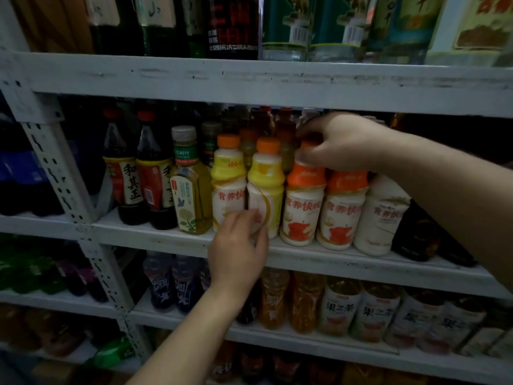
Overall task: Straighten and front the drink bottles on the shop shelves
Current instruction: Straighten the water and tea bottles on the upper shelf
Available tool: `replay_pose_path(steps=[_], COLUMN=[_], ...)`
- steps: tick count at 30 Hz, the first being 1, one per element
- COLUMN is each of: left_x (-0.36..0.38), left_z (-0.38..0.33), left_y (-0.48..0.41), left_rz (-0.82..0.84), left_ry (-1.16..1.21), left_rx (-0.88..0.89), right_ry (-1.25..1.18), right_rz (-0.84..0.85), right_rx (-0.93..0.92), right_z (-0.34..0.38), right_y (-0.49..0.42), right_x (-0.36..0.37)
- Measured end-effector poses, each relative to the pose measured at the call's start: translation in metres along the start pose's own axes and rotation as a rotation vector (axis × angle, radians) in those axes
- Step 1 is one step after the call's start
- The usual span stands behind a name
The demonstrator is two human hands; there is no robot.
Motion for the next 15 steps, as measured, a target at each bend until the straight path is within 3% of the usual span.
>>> replay_pose_path(steps=[8, 15], left_x=[0.009, 0.005], left_z=[0.002, -0.013], left_y=[0.002, 0.010], left_rz=[0.021, -0.061], left_ry=[-0.024, 0.041], left_rx=[-0.160, -0.079], right_ry=[0.038, 0.040], right_rz=[-0.078, 0.020], right_rx=[-0.075, -0.095], right_z=[0.058, 0.057], right_y=[-0.014, -0.023], right_x=[0.023, 0.026])
Point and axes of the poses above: each hand's wrist, its own y-axis away from the middle knuckle, its own x-axis out of the palm, z = x × y, the point moved 10 cm from there along -y, towards the middle knuckle, and after that the axes turned 6 degrees about x, right-handed, at the moved point
